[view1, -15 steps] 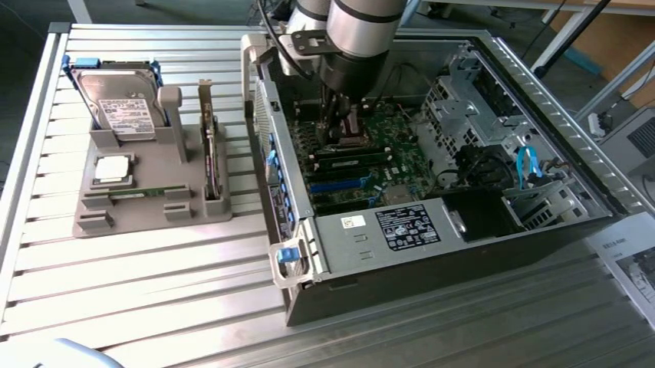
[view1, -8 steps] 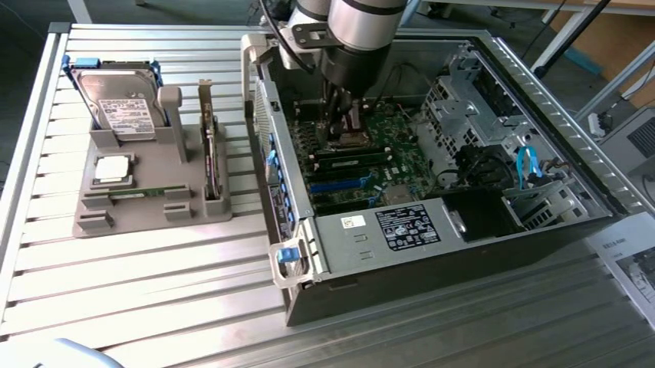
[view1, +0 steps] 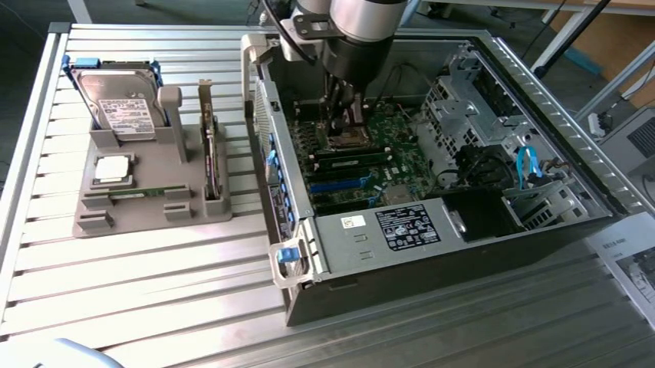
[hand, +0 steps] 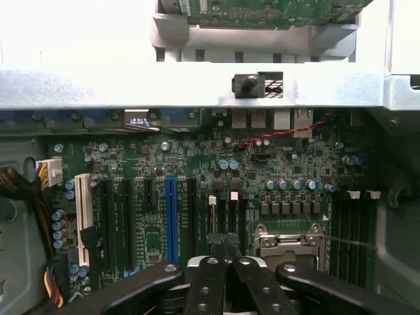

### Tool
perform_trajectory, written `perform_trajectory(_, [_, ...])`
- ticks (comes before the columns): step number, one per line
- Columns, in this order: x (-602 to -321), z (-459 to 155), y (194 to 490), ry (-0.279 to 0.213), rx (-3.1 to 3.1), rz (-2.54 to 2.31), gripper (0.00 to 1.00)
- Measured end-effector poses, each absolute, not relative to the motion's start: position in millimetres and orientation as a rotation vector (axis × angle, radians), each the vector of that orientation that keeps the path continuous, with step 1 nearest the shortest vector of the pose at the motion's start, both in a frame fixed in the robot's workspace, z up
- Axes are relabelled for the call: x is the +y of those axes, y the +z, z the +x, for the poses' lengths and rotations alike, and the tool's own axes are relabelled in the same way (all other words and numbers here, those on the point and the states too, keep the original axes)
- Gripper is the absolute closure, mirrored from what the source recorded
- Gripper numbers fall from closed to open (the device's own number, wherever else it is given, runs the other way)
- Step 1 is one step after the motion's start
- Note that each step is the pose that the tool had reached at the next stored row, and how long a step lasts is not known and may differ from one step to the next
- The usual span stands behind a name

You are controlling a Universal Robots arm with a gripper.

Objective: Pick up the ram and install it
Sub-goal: 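Press down the ram until it locks into place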

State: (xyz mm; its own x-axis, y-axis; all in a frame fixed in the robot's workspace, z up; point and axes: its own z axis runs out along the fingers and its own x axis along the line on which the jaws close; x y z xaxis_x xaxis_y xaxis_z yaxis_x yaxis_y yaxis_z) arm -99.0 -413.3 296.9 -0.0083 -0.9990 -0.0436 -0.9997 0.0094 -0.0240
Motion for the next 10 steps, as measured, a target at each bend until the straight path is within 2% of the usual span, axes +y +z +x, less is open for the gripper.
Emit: perform_trajectory(10, [-413.3, -99.0, 310.7, 0.022, 2.197, -2.178, 0.90])
